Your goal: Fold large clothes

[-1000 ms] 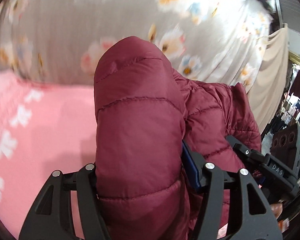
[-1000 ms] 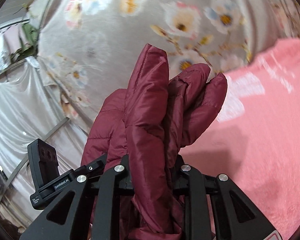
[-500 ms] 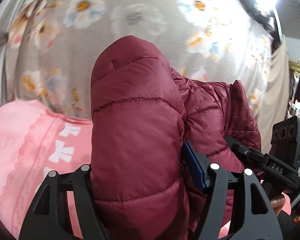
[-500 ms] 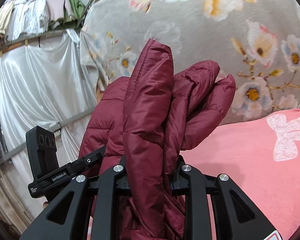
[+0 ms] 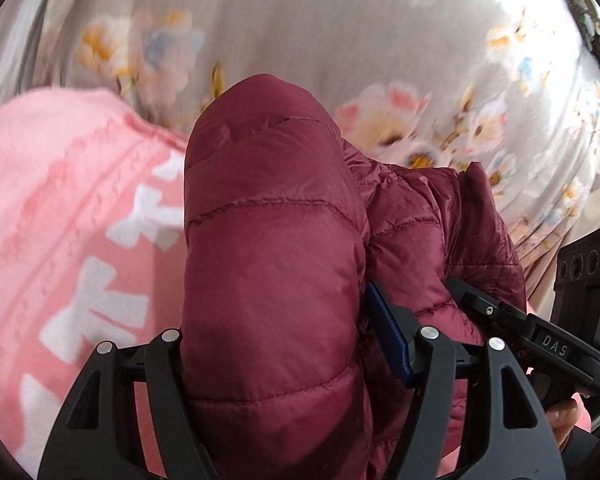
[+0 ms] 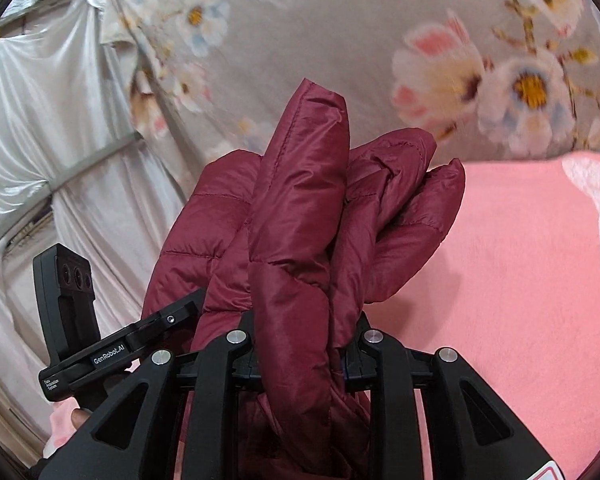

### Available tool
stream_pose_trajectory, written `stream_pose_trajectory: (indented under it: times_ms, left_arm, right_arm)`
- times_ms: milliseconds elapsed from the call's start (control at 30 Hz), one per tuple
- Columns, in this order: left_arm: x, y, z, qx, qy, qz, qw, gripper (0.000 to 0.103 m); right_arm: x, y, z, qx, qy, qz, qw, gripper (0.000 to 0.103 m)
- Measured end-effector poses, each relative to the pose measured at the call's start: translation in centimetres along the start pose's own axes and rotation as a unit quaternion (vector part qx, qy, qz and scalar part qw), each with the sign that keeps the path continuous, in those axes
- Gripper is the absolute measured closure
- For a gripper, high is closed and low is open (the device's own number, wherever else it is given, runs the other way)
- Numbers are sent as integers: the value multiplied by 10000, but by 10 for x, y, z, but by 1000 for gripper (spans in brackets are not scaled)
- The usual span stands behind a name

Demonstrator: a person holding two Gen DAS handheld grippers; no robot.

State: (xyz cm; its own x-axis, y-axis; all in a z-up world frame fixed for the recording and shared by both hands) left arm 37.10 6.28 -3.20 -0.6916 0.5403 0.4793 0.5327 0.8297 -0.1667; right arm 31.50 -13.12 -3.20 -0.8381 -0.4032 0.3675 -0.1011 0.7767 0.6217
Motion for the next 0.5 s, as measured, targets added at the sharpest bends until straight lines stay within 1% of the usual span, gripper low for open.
stream_pose_trajectory:
  times_ms: [100, 200, 233, 267, 333, 400, 433, 467, 500]
  left_arm:
    - [-27, 3, 16, -3, 237, -51, 9997, 39]
    - [-38, 6, 27, -153, 352, -326, 9987, 38]
    - [-40, 9, 30, -161, 392, -381, 9984, 34]
    - [-42, 11, 31, -116, 441, -388, 9982, 30]
    - [-46, 20, 33, 109, 540, -369, 9978, 26]
    - [-45, 26, 35, 295, 619, -392, 9969, 24]
    - [-41, 29, 35, 369, 651, -468, 9961, 20]
    - [-33, 32, 36, 435, 668, -644, 9947, 15]
    - [-23, 33, 36, 491, 657, -766, 9937, 14]
  right_arm:
    - [-21, -28, 10, -177, 153, 163, 9996, 80]
    - [-40, -50, 18, -363, 311, 317, 9984, 79]
    - [-44, -55, 19, -401, 343, 358, 9980, 79]
    - [-48, -62, 22, -468, 375, 400, 9974, 77]
    - [-55, -76, 28, -603, 428, 466, 9962, 70]
    - [-61, -88, 33, -773, 488, 580, 9941, 59]
    - [-60, -93, 33, -966, 481, 507, 9929, 58]
    - [-58, -95, 32, -1090, 504, 494, 9915, 56]
    - [-51, -96, 31, -1155, 522, 567, 9903, 54]
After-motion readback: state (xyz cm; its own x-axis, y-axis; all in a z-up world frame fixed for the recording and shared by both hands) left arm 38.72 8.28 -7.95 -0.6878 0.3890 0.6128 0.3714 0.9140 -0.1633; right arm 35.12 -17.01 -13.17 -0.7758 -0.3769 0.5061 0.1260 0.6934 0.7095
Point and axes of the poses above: each gripper's, at about its wrist camera, not at the fingertips, and x roughly against the way its jaws point, y to its left, z to its underside, the point moved 5 cm from there along -x, roughly the way its jaws point, and after that the axes turned 13 degrees about -x, right-handed, at the moved point
